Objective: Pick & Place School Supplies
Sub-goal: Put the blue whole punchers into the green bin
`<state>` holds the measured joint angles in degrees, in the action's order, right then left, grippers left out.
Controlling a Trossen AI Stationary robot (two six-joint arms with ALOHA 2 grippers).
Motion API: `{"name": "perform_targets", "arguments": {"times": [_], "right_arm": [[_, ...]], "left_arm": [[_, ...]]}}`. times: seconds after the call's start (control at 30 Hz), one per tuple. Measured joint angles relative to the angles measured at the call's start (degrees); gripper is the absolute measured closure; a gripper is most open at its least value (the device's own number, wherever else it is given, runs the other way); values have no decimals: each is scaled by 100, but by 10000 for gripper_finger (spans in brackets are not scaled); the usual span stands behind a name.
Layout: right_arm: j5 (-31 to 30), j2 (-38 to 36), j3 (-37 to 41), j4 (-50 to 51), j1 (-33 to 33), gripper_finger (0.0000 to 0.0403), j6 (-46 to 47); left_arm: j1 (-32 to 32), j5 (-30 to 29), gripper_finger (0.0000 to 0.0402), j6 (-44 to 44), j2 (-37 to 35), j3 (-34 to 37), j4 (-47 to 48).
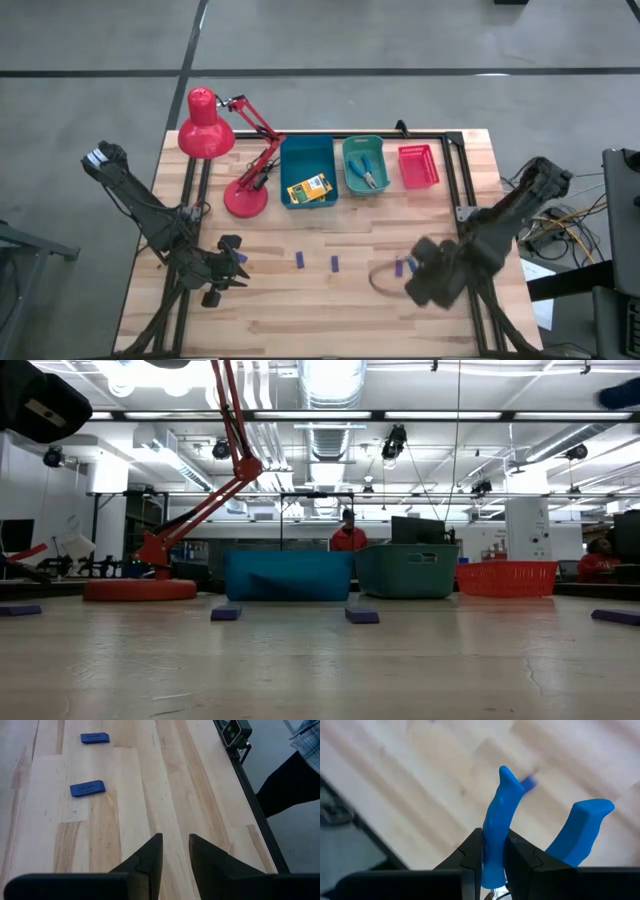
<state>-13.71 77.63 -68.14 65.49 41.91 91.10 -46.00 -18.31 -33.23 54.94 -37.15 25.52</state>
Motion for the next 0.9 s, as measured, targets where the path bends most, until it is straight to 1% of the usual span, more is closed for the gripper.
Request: {"name": "perform_targets", "arguments": {"times": [0.1,0.2,0.33,0.43,0.57,0.7,0.8,0.9], "right_arm": [[-11,-387,0,199,-685,351,-522],[-25,-736,2,204,-1501,351,-1289],[-16,-1058,2,84,-2758,351,-2261],[141,-1192,2,-160,-3737,351,-3024],[736,-1158,4,-701,-4917,351,-3987],[1100,-910,4,-1142,-5880,351,-4521],[1295,-622,4,-1329,-6424,351,-4829],[1420,-229,4,-1559,-6822,351,-5146]], "left_arm": [[1,1,303,0,0,0,0],[1,0,303,0,0,0,0],[2,0,303,0,0,0,0],[0,0,303,0,1,0,0],[2,0,303,0,0,0,-1],[0,0,303,0,0,0,-1],[0,0,303,0,2,0,0],[2,0,303,0,2,0,0]]}}
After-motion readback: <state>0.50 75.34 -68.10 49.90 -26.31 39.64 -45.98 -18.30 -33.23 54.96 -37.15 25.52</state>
